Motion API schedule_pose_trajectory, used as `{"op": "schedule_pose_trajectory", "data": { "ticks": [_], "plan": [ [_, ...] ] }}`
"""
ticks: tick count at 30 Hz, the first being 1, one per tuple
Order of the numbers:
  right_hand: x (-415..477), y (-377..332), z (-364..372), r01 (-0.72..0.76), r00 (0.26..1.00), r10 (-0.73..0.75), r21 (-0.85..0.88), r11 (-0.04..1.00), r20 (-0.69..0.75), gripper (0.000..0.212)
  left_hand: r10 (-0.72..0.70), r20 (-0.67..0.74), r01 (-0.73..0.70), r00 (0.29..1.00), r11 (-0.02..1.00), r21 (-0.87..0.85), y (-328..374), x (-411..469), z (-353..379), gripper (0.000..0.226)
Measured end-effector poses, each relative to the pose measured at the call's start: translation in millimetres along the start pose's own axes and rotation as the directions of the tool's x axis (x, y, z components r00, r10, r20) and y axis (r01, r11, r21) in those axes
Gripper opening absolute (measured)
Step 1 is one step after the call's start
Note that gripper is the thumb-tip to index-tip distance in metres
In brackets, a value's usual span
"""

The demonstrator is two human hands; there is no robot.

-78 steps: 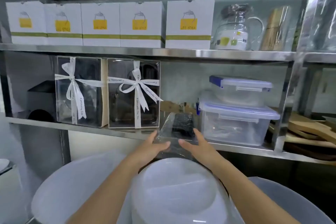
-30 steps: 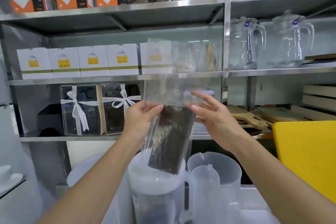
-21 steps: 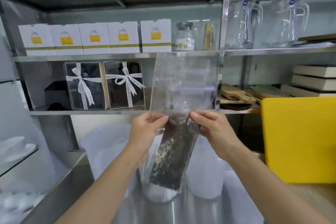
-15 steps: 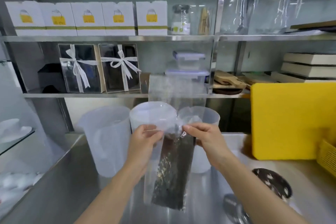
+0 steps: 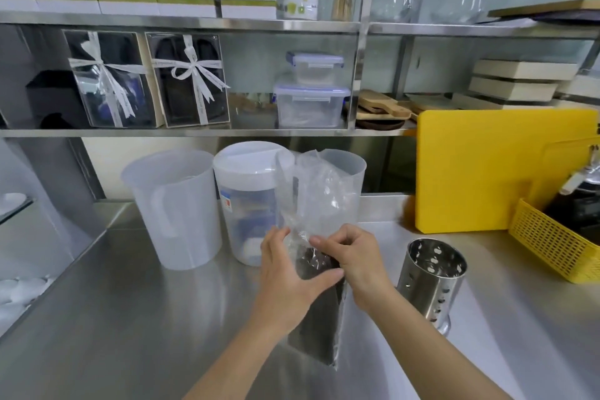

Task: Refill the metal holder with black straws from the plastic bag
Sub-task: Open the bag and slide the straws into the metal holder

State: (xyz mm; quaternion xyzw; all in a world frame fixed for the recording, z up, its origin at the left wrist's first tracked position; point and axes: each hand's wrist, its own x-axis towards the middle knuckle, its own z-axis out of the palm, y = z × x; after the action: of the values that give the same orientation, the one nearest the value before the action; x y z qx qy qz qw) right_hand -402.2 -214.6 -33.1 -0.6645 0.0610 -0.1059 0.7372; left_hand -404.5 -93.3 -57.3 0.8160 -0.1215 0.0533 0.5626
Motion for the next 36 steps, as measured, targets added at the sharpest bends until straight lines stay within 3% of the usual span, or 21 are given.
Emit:
{"op": "schedule_pose_trajectory", "data": {
  "ticks": [4,8,13,18,23,27,29,32,34,36],
  "plan": [
    [-10,4,-5,-0.015,0.999,0.017,-0.050,0.999,0.029,0.033,-0.057,0.188,0.061,0.981,0.998,-0.017,4,-6,4,0.109],
    [-21,8,-9,-0.017,0.991,0.024,-0.060,0.998,0.131,0.037,-0.030,0.201,0.058,0.979,0.989,-0.135,-2,-10,9,0.080],
    [-26,10,-23,0.006,0.996,-0.002,-0.046,0.999,0.094,0.034,-0.016,0.295,0.094,0.956,0.963,-0.252,-8,-8,7,0.061],
    [-28,12,-47,-0.040,0.998,0.042,-0.029,0.999,0.056,0.033,0.024,0.292,0.072,0.956,0.947,-0.314,-6,-6,-6,0.016],
    [-19,20,-69,-0.122,0.988,0.120,-0.019,0.992,-0.095,0.037,-0.036,0.223,0.117,0.974,0.924,-0.364,4,-1,-17,0.014],
    [-5,30,-74,-0.166,0.976,0.162,-0.016,0.986,-0.146,0.037,-0.047,0.122,0.072,0.991,0.976,-0.208,13,2,-8,0.015],
    [2,33,-72,-0.187,0.974,0.183,-0.022,0.982,-0.133,0.036,-0.062,0.173,0.087,0.983,0.986,-0.141,22,1,-2,0.008],
    [13,37,-72,-0.195,0.976,0.189,-0.051,0.979,-0.108,0.035,-0.139,0.265,0.139,0.954,0.990,0.019,23,5,8,0.038],
    [18,39,-74,-0.186,0.981,0.176,-0.119,0.975,-0.086,0.030,-0.176,0.217,0.171,0.960,0.984,0.043,22,11,17,0.019],
    [24,39,-79,-0.155,0.988,0.152,-0.231,0.961,-0.033,0.025,-0.243,0.153,0.251,0.958,0.968,-0.031,20,20,26,0.015]
  ]
}}
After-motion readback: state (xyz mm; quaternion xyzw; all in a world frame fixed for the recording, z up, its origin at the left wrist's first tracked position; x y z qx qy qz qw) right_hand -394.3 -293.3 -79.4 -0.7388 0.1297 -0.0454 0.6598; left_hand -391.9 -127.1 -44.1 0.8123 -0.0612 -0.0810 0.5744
